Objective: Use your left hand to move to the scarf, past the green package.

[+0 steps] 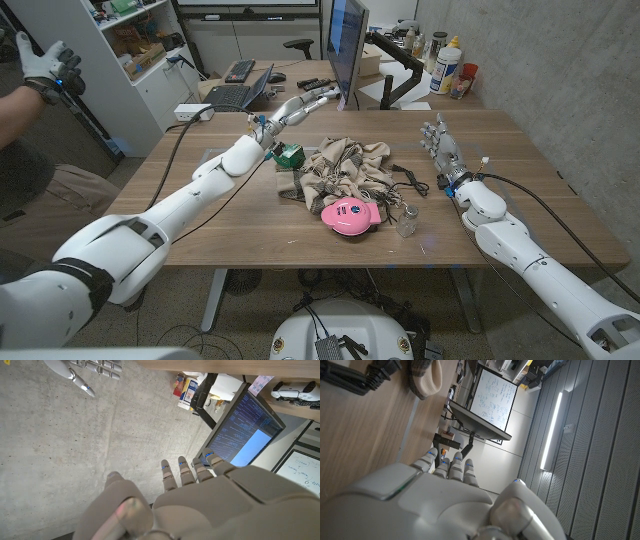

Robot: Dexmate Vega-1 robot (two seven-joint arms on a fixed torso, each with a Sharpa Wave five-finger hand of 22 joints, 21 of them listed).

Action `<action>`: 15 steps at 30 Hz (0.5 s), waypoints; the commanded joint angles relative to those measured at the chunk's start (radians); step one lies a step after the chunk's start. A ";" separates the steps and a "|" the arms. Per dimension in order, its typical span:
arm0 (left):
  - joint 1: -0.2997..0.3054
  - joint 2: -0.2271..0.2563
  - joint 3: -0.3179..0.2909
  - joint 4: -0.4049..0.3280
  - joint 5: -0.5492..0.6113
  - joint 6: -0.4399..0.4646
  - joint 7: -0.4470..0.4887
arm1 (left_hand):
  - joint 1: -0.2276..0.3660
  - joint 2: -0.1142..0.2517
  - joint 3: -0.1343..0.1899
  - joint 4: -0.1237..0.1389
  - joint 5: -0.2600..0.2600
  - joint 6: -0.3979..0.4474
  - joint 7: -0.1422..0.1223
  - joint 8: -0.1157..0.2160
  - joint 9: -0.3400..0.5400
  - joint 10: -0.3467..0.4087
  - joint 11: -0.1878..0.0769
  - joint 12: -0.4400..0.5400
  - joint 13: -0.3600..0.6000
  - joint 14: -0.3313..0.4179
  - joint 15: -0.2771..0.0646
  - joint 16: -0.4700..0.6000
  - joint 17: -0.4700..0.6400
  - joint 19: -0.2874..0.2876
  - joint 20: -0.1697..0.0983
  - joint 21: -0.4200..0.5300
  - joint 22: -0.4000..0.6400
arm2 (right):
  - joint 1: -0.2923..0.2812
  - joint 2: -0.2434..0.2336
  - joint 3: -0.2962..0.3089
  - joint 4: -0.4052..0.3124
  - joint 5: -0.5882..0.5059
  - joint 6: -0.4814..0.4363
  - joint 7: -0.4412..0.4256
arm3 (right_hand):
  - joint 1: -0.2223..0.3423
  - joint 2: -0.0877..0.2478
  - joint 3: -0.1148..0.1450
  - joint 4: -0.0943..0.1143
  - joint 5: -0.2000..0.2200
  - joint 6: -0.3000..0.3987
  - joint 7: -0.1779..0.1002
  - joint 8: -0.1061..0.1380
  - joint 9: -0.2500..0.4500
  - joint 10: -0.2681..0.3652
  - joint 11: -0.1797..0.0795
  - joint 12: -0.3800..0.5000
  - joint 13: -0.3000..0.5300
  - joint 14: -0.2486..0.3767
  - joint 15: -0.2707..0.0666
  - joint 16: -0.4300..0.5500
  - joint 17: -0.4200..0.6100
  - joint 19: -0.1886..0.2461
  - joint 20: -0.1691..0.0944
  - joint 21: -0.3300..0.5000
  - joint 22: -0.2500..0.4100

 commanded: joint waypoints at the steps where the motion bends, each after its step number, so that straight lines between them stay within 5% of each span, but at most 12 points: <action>1: -0.026 -0.005 0.029 0.013 0.055 -0.005 0.020 | 0.012 0.000 -0.004 -0.009 0.003 0.005 -0.007 0.004 0.005 0.011 0.005 0.008 0.002 -0.004 -0.055 0.007 0.002 0.004 0.007 0.005 0.003 | 0.000 0.002 0.000 0.005 0.000 0.000 -0.001 | -0.004 0.022 0.004 0.001 0.000 0.007 0.003 0.006 0.002 -0.003 0.000 0.001 0.005 -0.005 0.002 0.003 0.003 -0.003 0.007 -0.003 0.002; 15: -0.036 -0.002 0.059 -0.032 0.161 0.041 0.088 | 0.014 -0.002 -0.005 -0.012 0.005 0.006 -0.006 0.002 0.005 0.014 0.002 0.008 0.002 -0.003 -0.055 0.007 0.002 0.004 0.008 0.005 0.003 | 0.004 0.004 0.002 0.014 0.002 0.006 0.003 | -0.004 0.022 0.005 0.001 -0.001 0.008 0.004 0.006 0.002 -0.003 0.000 0.002 0.005 -0.006 0.000 0.003 0.003 -0.003 0.007 -0.003 0.002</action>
